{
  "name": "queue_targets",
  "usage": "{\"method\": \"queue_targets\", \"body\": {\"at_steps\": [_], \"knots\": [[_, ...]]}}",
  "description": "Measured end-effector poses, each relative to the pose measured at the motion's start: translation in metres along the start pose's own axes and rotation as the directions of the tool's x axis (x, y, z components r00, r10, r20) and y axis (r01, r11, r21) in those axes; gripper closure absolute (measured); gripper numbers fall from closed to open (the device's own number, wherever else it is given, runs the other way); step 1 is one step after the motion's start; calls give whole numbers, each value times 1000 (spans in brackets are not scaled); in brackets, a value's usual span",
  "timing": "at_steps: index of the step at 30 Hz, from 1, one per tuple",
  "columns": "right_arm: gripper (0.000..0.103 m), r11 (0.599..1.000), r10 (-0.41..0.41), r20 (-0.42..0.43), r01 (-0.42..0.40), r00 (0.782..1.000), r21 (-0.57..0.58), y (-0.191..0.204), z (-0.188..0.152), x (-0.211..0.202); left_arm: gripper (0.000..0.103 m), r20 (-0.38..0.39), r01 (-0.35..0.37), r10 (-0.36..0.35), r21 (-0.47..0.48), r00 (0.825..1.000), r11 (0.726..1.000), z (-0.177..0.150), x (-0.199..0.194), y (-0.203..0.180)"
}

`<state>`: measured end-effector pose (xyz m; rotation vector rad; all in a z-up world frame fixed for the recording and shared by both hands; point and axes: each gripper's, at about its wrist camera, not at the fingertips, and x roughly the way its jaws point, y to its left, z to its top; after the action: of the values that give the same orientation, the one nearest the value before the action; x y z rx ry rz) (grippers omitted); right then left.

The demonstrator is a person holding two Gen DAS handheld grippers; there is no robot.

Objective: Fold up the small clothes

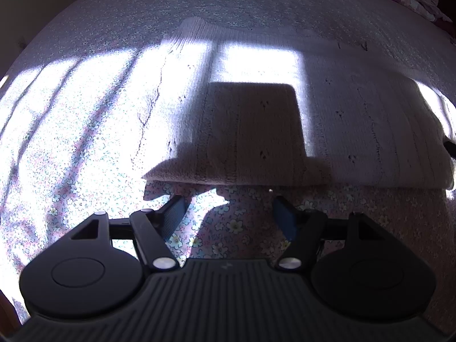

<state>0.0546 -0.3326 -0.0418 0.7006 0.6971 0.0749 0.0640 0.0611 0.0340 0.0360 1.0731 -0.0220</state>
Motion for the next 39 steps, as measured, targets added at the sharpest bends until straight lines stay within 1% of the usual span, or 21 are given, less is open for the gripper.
{"method": "queue_targets", "body": {"at_steps": [2,6,8,11,17,22,30,34,39], "knots": [[70,1000,-2,1,2,1000,-6,1,-1,0,28,-1,-2,2,1,1000,1000,0,0,-1],[71,1000,5,5,-5,1000,15,0,-1,0,28,0,-2,2,4,1000,1000,0,1,-1],[75,1000,-1,4,1,1000,6,1,-1,0,28,-1,-2,2,5,1000,1000,-1,1,-1],[78,1000,-1,5,1,1000,22,2,0,0,28,-2,-3,3,5,1000,1000,-1,0,-1],[81,1000,6,28,-7,1000,22,11,4,-7,28,2,-13,13,3,1000,1000,0,-1,2],[82,998,58,69,-55,996,-38,35,15,-22,28,9,-18,18,-2,1000,1000,3,-4,8],[83,986,121,80,-111,989,-128,77,25,-26,28,46,-25,26,-19,999,999,8,-16,21],[83,973,150,82,-133,985,-189,101,28,-26,28,62,-37,39,-27,997,999,12,-21,34],[83,949,207,64,-185,976,-257,136,30,-21,28,77,-52,57,-60,995,997,16,-27,51]]}}
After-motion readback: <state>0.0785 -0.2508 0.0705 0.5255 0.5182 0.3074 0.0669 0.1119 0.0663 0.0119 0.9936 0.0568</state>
